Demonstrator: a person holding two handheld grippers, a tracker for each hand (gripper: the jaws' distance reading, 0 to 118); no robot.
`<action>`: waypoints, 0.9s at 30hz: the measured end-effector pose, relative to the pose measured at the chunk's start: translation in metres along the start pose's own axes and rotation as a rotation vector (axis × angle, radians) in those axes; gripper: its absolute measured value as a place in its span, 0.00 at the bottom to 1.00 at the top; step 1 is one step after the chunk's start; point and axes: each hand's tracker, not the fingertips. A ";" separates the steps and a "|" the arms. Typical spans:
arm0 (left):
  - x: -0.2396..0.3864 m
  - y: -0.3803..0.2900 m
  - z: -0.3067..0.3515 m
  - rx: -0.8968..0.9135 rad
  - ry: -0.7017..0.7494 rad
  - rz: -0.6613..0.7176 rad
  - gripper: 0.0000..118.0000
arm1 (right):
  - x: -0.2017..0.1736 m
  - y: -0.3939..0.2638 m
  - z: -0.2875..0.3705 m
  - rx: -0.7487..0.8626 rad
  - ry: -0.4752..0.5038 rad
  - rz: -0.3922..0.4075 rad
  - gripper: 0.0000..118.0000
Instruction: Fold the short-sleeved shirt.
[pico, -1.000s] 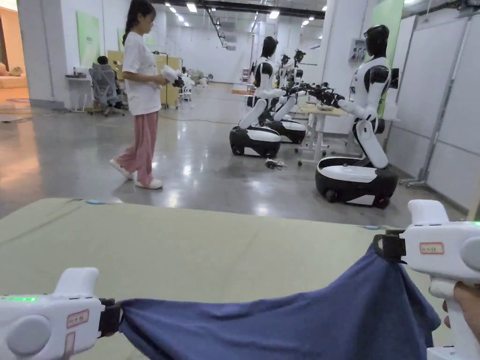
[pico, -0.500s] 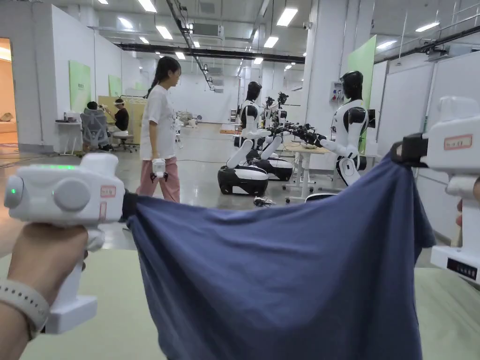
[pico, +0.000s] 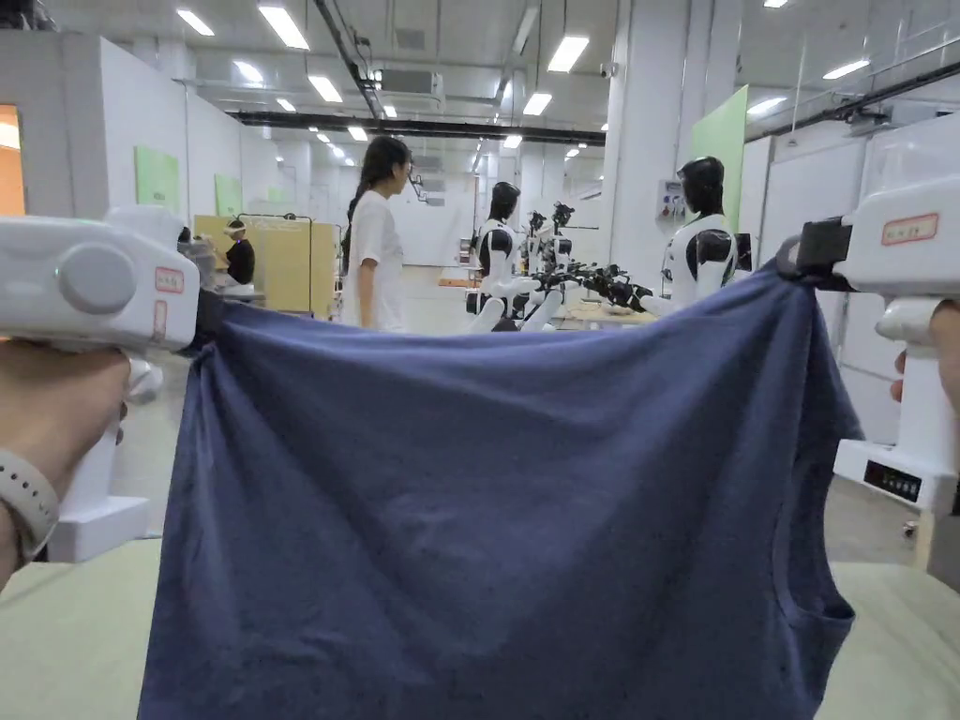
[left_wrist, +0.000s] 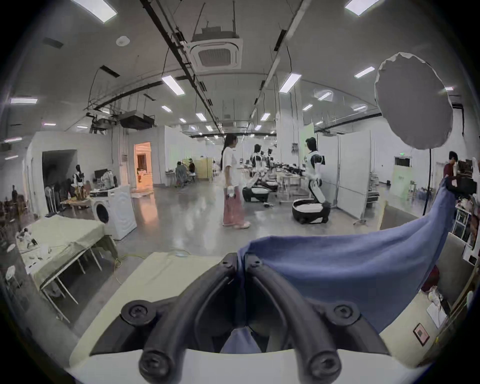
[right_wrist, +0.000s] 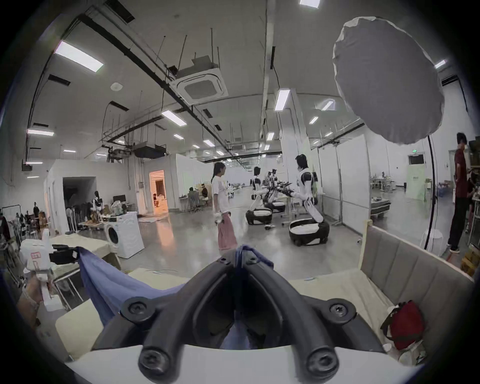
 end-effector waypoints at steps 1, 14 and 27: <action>-0.002 -0.014 -0.008 -0.016 0.000 0.019 0.02 | -0.003 -0.018 -0.003 -0.019 0.004 -0.008 0.07; 0.004 -0.112 0.024 -0.131 -0.052 0.052 0.02 | 0.008 -0.099 0.043 -0.119 -0.008 -0.031 0.07; 0.011 -0.314 0.167 -0.396 -0.160 0.028 0.02 | 0.016 -0.323 0.205 -0.412 -0.023 -0.010 0.07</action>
